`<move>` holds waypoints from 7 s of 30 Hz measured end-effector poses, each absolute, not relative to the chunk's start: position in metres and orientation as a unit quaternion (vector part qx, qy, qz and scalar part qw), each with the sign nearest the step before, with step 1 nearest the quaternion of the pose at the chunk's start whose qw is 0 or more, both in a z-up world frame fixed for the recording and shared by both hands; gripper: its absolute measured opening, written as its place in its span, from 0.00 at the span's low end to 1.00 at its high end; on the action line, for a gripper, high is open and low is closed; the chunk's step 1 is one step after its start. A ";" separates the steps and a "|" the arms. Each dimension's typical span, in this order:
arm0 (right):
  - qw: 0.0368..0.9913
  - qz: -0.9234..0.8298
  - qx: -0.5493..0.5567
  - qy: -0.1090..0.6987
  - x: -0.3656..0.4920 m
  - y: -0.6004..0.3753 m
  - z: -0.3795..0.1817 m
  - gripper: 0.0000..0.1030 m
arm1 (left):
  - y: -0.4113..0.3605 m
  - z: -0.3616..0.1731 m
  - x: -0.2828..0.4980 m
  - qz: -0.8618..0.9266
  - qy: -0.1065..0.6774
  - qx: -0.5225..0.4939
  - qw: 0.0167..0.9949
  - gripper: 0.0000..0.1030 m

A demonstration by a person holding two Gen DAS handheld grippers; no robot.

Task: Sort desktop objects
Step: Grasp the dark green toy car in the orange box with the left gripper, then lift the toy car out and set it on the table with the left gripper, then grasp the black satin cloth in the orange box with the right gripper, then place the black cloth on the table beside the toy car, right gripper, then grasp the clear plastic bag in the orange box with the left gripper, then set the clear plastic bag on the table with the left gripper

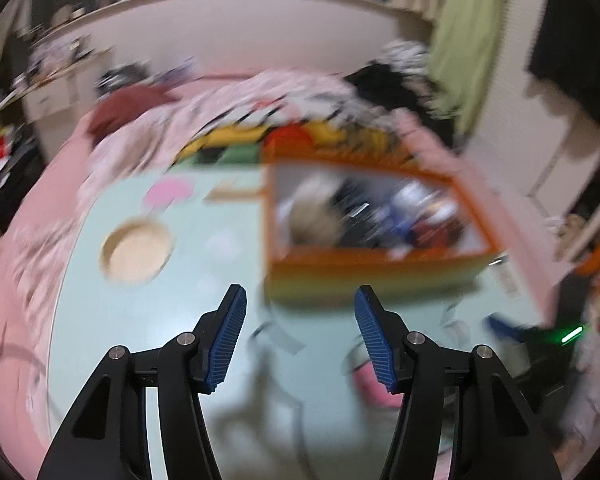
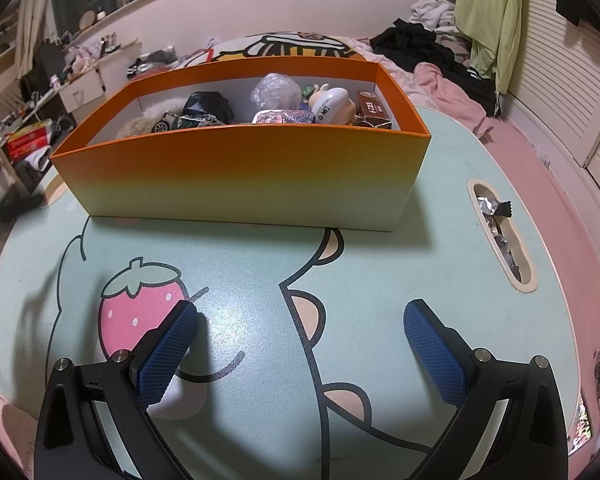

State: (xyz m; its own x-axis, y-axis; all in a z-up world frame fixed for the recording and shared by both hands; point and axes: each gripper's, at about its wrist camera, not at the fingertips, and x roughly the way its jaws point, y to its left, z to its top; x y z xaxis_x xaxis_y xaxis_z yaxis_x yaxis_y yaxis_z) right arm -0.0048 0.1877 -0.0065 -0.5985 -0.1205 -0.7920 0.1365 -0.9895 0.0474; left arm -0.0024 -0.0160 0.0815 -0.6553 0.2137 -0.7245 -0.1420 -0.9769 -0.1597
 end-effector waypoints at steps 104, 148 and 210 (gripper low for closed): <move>0.172 -0.877 0.446 -0.046 -0.031 0.190 0.039 0.30 | 0.006 -0.002 0.043 0.903 0.065 -0.409 0.115 0.99; 0.114 -0.903 0.413 0.035 0.010 0.194 -0.036 0.99 | 0.073 0.098 -0.057 0.890 -0.018 -0.417 0.183 0.60; 0.122 -0.904 0.409 0.025 0.013 0.190 -0.013 0.99 | 0.004 0.006 0.063 0.906 0.082 -0.388 0.145 0.88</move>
State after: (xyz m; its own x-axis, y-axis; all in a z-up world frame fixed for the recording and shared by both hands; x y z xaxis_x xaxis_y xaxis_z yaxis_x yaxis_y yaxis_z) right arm 0.0130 0.1904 -0.0130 -0.6361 -0.2004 -0.7451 0.2409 -0.9690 0.0550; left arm 0.0632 0.0041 0.0063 -0.6565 0.1988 -0.7276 -0.3256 -0.9448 0.0357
